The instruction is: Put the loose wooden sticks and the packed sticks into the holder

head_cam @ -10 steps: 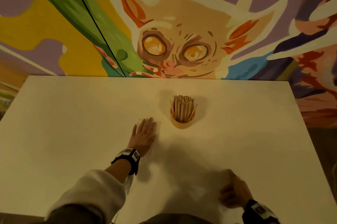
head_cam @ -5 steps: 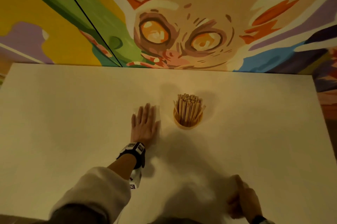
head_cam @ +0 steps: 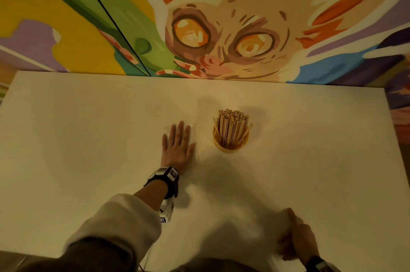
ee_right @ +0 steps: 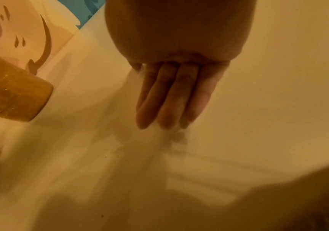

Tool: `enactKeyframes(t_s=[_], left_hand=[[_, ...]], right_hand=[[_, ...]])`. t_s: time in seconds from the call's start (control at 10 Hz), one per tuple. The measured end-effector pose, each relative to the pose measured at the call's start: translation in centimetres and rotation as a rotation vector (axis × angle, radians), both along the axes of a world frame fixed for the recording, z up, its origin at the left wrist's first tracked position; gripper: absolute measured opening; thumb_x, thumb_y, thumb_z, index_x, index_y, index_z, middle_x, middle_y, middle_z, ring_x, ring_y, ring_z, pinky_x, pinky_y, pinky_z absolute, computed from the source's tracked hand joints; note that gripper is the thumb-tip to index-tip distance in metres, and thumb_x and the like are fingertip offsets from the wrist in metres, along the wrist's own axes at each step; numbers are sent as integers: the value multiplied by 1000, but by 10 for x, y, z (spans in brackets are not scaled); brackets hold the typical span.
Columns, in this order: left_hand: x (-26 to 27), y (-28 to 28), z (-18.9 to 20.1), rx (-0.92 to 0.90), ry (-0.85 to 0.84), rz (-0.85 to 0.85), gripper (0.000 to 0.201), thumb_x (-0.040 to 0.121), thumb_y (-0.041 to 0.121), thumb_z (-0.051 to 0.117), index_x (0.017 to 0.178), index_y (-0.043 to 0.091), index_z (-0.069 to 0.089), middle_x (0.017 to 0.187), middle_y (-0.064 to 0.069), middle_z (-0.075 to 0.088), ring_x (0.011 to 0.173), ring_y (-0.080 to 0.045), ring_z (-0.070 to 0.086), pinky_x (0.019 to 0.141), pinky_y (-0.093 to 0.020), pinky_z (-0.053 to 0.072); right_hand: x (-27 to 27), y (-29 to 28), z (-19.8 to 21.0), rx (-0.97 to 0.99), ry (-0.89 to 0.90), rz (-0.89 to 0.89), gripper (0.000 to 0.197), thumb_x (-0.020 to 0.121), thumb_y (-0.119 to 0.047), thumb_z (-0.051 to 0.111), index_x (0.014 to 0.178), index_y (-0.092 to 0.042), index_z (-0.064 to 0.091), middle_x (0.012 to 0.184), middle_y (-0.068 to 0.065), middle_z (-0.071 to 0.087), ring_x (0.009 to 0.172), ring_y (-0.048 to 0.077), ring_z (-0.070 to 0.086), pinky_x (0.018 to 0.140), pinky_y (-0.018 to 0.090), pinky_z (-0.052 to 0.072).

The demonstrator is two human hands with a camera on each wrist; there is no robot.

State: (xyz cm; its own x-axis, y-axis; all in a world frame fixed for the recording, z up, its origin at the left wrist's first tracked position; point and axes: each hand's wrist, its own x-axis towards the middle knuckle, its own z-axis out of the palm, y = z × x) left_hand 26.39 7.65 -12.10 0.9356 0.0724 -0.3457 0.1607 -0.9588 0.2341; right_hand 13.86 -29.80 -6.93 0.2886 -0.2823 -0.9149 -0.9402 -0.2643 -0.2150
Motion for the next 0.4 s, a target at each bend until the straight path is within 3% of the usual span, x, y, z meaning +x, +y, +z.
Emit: enactKeyframes(t_s=[0.2,0.3,0.4], left_hand=[[1,3,14,-38,2,13,65,94,59,2,151,34,-16,161,8,-21,149,-15,-17,121,-47,-6],[-1,5,28,-46,-55,8,65,95,55,3,155,30,-8,163,7,-12,150,-15,-10,122,-47,-2],[-1,8,36,-20,-143,-15,64,96,50,9,155,27,12,164,5,-3,151,-16,-6,122,-48,1]], right_hand=[[-1,-1,-1,7,-16,6,95,92,-71,32,65,11,72,58,29,67,46,37,64,53,42,60],[0,0,1,-10,-15,2,93,92,-70,32,66,10,72,56,28,66,46,36,64,53,41,59],[0,-1,1,15,-29,3,91,94,-68,32,68,10,71,54,27,65,45,35,63,52,39,58]])
